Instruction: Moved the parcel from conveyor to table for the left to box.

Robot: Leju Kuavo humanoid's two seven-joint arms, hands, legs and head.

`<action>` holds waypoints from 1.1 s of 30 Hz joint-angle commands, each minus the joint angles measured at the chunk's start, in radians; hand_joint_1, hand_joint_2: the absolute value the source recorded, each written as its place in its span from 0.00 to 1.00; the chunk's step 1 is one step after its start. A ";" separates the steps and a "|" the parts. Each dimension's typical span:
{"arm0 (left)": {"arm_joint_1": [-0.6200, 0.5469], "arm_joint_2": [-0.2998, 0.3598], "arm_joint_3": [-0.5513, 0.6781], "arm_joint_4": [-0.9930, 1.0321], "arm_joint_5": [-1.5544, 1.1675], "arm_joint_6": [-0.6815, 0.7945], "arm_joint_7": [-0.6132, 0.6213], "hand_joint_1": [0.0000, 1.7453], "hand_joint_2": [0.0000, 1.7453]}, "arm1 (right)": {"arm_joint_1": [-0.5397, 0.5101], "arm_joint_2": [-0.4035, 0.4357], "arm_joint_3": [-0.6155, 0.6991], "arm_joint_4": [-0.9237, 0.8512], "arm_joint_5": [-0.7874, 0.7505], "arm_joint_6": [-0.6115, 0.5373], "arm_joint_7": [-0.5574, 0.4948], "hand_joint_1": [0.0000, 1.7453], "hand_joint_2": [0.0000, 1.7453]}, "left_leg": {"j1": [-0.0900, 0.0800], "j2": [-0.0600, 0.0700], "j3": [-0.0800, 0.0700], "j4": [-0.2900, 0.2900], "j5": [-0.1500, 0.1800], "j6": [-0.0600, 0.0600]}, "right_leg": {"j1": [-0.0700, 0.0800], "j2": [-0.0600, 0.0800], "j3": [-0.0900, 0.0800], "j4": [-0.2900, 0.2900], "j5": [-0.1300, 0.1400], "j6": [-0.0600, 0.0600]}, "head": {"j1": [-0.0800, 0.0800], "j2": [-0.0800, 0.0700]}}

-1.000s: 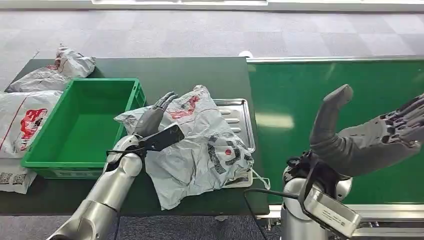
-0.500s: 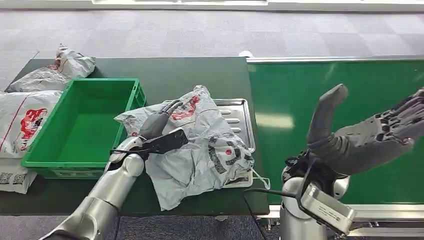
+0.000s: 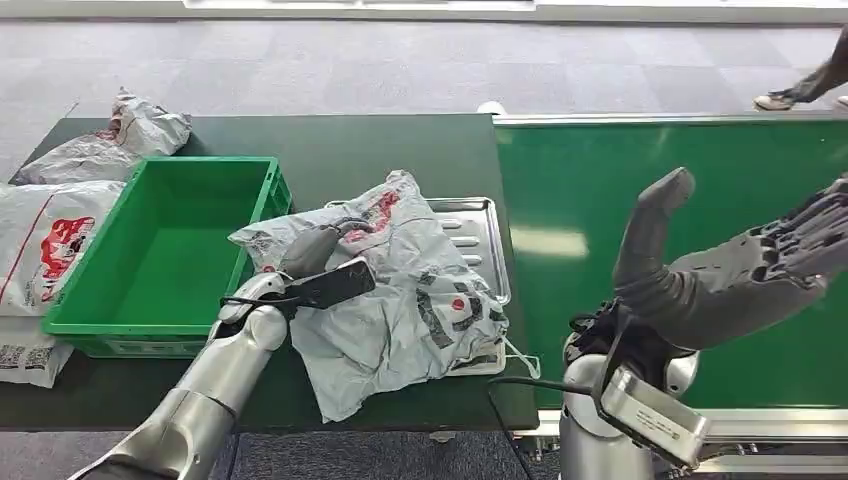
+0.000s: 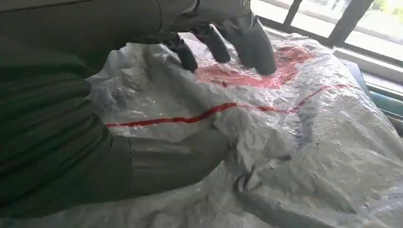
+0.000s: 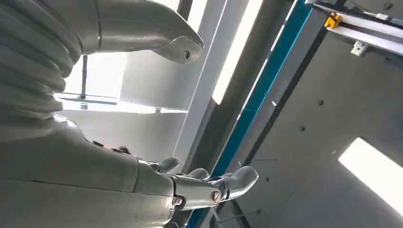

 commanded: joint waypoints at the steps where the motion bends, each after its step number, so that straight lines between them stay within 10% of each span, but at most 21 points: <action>1: -0.045 0.035 -0.055 0.085 -0.003 -0.049 -0.024 1.00 1.00 | 0.018 0.000 -0.005 0.024 -0.011 -0.002 0.004 0.00 1.00 | 0.001 0.000 0.003 -0.002 0.000 0.000 | 0.001 -0.001 0.003 -0.002 0.000 -0.001 | 0.000 0.000; 25: -0.072 0.040 -0.050 0.199 -0.064 0.065 0.058 1.00 1.00 | 0.032 0.000 -0.004 -0.004 -0.020 -0.002 -0.004 0.00 1.00 | 0.001 0.000 0.003 -0.002 0.000 0.000 | 0.001 -0.001 0.003 -0.002 0.000 -0.001 | 0.000 0.000; 26: -0.073 0.032 -0.030 0.188 -0.054 0.098 0.062 0.80 1.00 | 0.034 0.000 -0.006 -0.007 -0.017 -0.002 -0.004 0.00 1.00 | 0.001 0.000 0.002 -0.001 0.000 0.000 | 0.001 -0.001 0.002 -0.001 0.000 -0.001 | 0.000 0.000; 27: -0.072 0.025 -0.011 0.180 -0.031 0.100 0.048 0.00 1.00 | 0.035 0.000 -0.005 -0.007 -0.018 -0.002 -0.004 0.00 1.00 | 0.001 0.000 0.003 -0.001 0.001 -0.001 | 0.001 -0.002 0.003 -0.002 0.000 -0.001 | 0.000 0.000; 33: -0.037 0.053 -0.013 0.142 0.064 -0.131 -0.147 0.00 1.00 | 0.008 0.000 0.010 0.030 -0.030 -0.002 -0.004 0.00 1.00 | 0.000 0.001 0.002 -0.001 0.001 -0.001 | 0.001 0.000 0.001 -0.001 0.001 -0.001 | 0.000 0.000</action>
